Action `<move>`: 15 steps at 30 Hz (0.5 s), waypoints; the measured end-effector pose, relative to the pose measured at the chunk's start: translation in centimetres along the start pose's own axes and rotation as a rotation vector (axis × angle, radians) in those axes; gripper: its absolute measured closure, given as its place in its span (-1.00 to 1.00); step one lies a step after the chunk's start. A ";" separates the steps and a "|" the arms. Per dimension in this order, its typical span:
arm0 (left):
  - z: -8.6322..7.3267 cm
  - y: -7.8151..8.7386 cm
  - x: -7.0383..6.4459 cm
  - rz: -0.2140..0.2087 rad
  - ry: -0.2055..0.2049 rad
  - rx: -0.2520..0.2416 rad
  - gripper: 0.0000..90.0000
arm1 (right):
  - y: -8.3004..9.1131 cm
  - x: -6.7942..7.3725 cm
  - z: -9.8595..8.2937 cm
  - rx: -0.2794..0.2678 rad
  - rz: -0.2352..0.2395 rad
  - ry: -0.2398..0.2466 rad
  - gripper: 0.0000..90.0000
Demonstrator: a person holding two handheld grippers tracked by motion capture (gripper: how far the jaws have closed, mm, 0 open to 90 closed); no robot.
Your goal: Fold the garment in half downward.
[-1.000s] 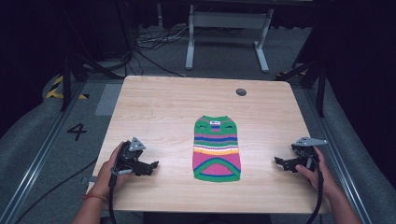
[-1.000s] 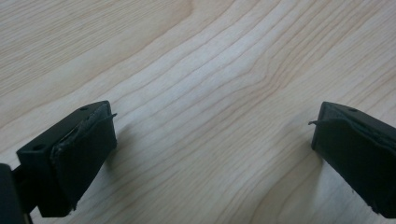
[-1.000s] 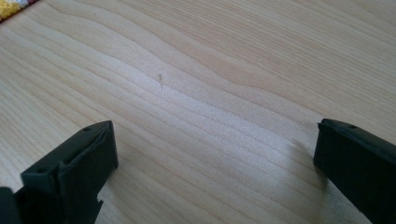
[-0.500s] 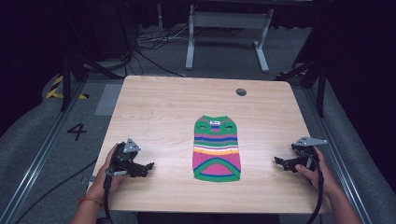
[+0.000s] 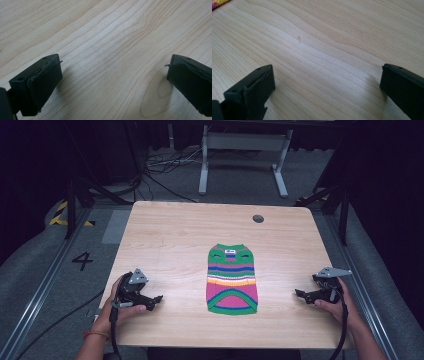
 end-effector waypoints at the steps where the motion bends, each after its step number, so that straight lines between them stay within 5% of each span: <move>1: 0.0 0.0 0.0 0.002 -0.001 -0.001 -1.00 | 0.0 0.0 0.0 0.000 0.002 0.003 -0.99; 7: 0.2 0.1 0.3 0.003 0.008 -0.002 -0.93 | 0.2 0.0 0.3 -0.023 0.039 0.034 -0.62; 13: 0.9 0.3 1.2 0.002 0.036 0.003 -0.43 | 0.3 0.4 1.0 -0.024 0.085 0.042 -0.28; 15: 1.4 0.2 1.4 0.008 0.011 0.011 -0.34 | 0.4 0.4 1.4 -0.035 0.088 0.034 -0.24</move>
Point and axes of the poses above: each handheld gripper's, and its own axes: y roughly backward along the jaws, z roughly out of its top, x roughly to its left, the point moved 2 cm from there along -y, roughly forward along the jaws, and after that the axes turned 1 degree about -x, right-handed, at the moved point
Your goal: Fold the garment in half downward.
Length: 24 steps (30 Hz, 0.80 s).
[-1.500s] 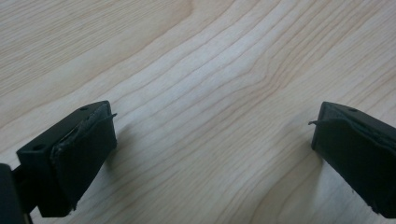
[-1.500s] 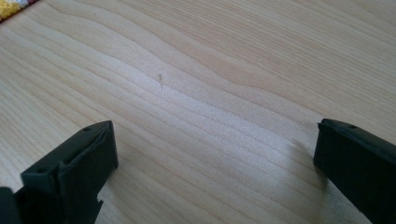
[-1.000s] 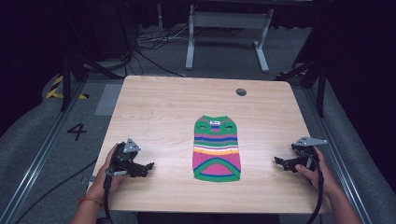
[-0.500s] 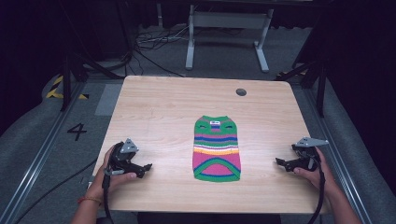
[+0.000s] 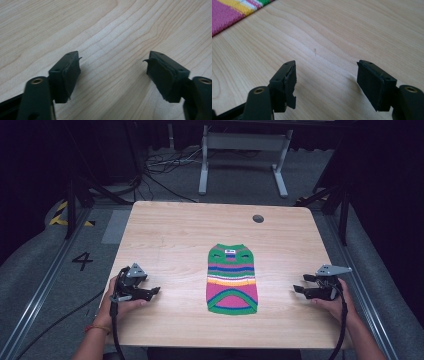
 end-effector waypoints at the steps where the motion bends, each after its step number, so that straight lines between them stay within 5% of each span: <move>1: 0.2 -0.1 0.0 -0.001 0.000 0.001 -0.33 | 0.0 0.0 0.3 -0.005 -0.001 -0.008 -0.23; 10: 4.2 -1.2 0.1 -0.026 -0.041 -0.060 -0.22 | -0.4 0.6 3.3 0.013 -0.014 0.042 -0.18; 18: 8.0 -3.5 0.3 -0.057 -0.061 -0.084 -0.12 | -2.9 0.7 7.6 -0.008 0.012 0.069 -0.09; 24: 10.2 -5.8 -0.2 -0.070 -0.098 -0.058 -0.09 | -4.8 1.3 9.4 -0.019 0.037 0.088 -0.05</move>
Point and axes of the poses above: each handheld gripper's, and its own axes: y roughly backward along the jaws, z roughly out of its top, x roughly to its left, the point moved 2 cm from there along -y, roughly forward along the jaws, and after that the axes turned 1 degree about -x, right-handed, at the moved point
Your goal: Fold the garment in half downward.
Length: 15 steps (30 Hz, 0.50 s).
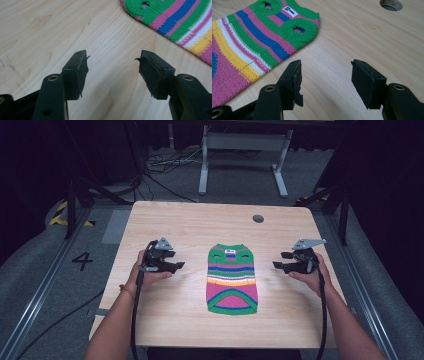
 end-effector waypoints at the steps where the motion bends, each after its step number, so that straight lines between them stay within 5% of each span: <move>1: 0.7 -0.6 -0.1 -0.001 -0.010 0.000 -0.09 | -0.9 0.3 0.7 -0.003 0.018 -0.001 -0.05; 15: 5.9 -4.3 -0.2 0.004 -0.028 -0.012 0.05 | -5.4 0.4 4.4 0.004 0.034 0.008 0.02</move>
Point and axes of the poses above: each handheld gripper's, and its own axes: y roughly backward along the jaws, z roughly out of its top, x roughly to its left, the point moved 2 cm from there along -y, roughly forward along the jaws, and after that the axes turned 1 degree about -x, right-handed, at the moved point
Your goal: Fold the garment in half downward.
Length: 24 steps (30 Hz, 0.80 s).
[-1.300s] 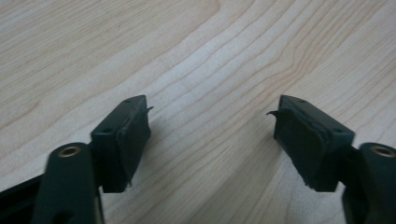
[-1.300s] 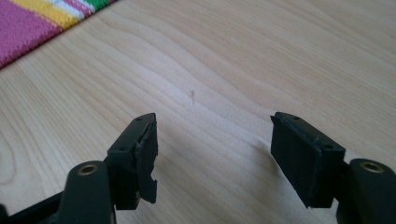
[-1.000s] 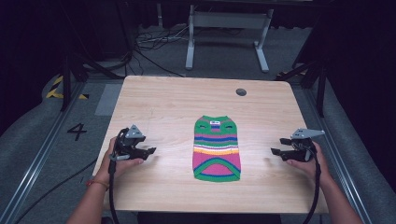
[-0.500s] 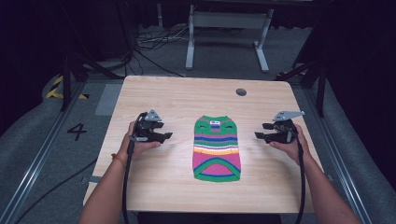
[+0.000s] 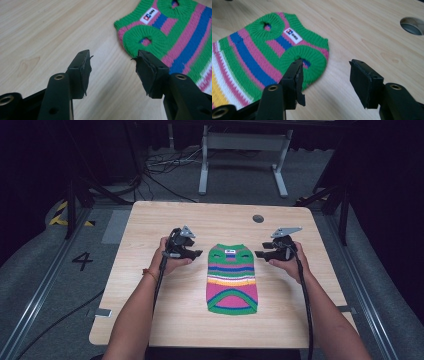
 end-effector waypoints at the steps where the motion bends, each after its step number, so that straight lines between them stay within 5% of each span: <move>1: 0.2 -0.2 -0.1 -0.005 0.007 0.001 0.05 | -0.5 0.0 0.5 0.005 0.002 0.002 0.05; 14: 2.6 -4.2 -0.2 -0.011 0.046 0.017 0.10 | -4.2 0.4 2.3 0.057 0.004 0.041 0.20; 21: 2.6 -6.8 -0.7 0.021 0.086 0.054 0.09 | -6.0 0.1 2.7 0.067 -0.010 0.000 0.22; 24: 2.5 -7.3 -0.7 0.026 0.125 0.030 0.06 | -6.8 0.0 2.5 0.082 -0.022 -0.019 0.24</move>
Point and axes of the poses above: each handheld gripper's, and its own axes: y roughly backward along the jaws, z roughly out of its top, x roughly to its left, the point moved 2 cm from there along -y, roughly forward along the jaws, and after that the axes turned 1 degree about -x, right-handed, at the moved point
